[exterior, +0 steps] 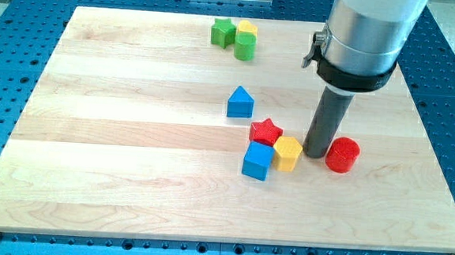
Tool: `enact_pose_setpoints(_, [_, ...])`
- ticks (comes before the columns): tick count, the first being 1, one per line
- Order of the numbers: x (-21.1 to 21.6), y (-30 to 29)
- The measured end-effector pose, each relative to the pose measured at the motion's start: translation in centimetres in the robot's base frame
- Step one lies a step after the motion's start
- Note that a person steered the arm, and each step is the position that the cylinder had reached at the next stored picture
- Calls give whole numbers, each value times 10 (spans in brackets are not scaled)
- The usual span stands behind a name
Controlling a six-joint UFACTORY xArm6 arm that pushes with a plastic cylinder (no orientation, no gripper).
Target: Push the hexagon parallel to the right of the triangle
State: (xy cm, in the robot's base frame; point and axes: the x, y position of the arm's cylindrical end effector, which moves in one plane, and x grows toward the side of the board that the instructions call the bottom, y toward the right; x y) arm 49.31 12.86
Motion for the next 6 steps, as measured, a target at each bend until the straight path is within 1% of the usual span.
enact_pose_setpoints(1, [48, -8])
enact_pose_setpoints(2, [71, -48])
enact_pose_setpoints(3, [40, -52])
enact_pose_setpoints(4, [-7, -28])
enact_pose_setpoints(5, [-44, -18])
enact_pose_setpoints(6, [-40, 30])
